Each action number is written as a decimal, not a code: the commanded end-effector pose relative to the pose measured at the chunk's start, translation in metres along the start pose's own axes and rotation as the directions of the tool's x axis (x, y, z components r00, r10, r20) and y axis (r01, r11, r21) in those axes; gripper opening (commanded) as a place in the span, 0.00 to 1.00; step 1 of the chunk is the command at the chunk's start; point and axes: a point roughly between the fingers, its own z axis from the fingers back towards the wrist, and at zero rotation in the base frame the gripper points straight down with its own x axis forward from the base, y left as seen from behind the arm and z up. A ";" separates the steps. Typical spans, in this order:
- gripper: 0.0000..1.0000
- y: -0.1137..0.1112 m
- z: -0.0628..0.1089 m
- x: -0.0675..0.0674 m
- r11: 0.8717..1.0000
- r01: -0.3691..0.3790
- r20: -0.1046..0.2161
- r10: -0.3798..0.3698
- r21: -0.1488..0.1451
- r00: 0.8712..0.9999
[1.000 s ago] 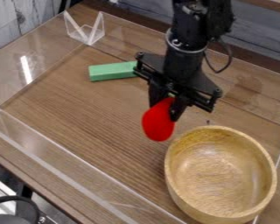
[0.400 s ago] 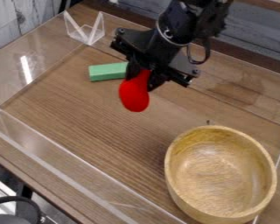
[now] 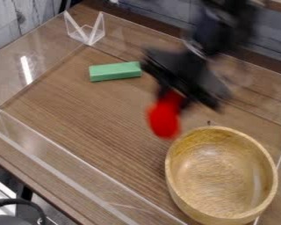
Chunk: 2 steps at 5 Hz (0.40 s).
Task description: Move the red object to the right side of the table
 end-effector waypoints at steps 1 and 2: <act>0.00 0.022 0.006 0.018 0.998 0.005 0.048 -0.003 -0.057 0.999; 0.00 0.042 0.012 0.027 0.998 -0.005 0.080 0.011 -0.069 0.997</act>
